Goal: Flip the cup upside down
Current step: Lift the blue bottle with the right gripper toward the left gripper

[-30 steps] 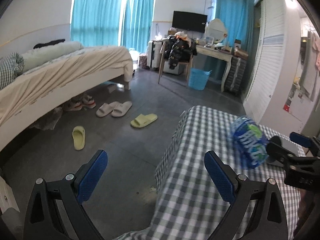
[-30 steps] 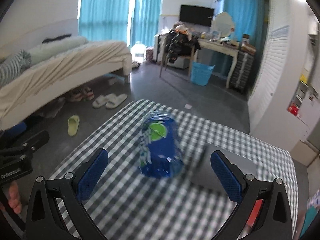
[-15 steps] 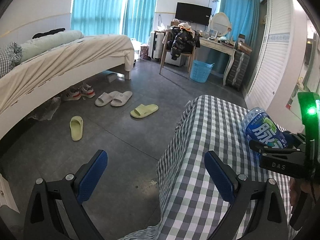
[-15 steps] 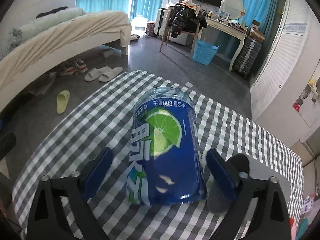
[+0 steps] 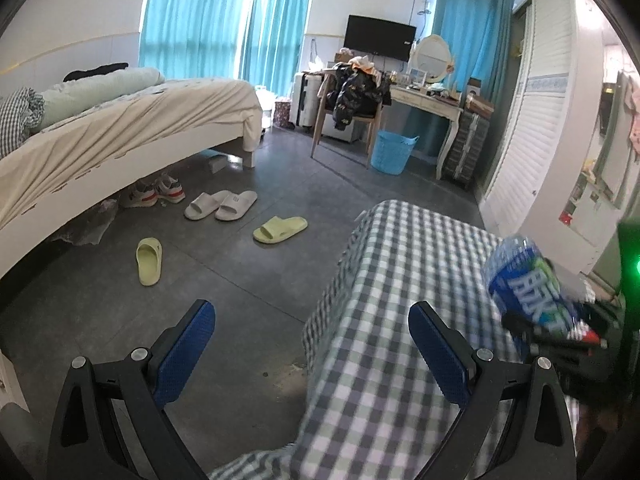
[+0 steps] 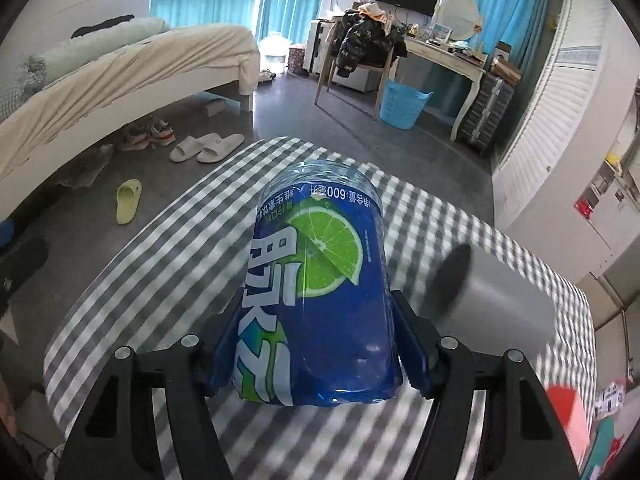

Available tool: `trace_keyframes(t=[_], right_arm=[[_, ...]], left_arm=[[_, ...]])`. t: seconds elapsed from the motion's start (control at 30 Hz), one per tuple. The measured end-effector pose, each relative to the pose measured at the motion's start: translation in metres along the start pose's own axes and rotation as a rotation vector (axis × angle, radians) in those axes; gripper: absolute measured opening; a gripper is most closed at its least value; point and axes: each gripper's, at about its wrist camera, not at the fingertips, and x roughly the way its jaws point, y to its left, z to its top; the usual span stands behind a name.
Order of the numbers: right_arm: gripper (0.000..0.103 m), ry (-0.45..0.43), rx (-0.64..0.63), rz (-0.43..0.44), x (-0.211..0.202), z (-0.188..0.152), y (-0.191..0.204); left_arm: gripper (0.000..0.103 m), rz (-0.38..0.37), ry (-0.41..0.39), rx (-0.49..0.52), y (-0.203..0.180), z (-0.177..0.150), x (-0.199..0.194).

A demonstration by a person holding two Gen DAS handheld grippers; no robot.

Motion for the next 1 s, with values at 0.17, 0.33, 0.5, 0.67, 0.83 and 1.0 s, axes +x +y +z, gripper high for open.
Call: trace_keyframes(t=[0.17,0.33,0.5,0.67,0.83,1.0], right_arm=[[0.067,0.007,0.060,-0.007,-0.044,-0.041,-0.010],[0.067,0.034,0.125,-0.055,-0.072,-0.083,-0.021],[0.067,0.056,0.169,-0.059,-0.086,-0.108,-0.020],[0.067,0.070,0.180,-0.048,-0.091,-0.117,-0.020],[0.068,0.076,0.184,-0.026,-0.090,-0.123,-0.026],[0.083,0.066,0.174,0.008,-0.094,-0.125,-0.035]], left_arm=[[0.100,-0.045,-0.018,0.026,-0.016,-0.006,-0.025],[0.100,-0.092,-0.037,0.069,-0.038,-0.016,-0.050],[0.100,-0.107,-0.033,0.105,-0.050,-0.020,-0.062],[0.100,-0.098,-0.035,0.121,-0.056,-0.024,-0.069],[0.100,-0.076,-0.026,0.131,-0.062,-0.028,-0.070],[0.100,-0.062,-0.023,0.149,-0.072,-0.025,-0.071]])
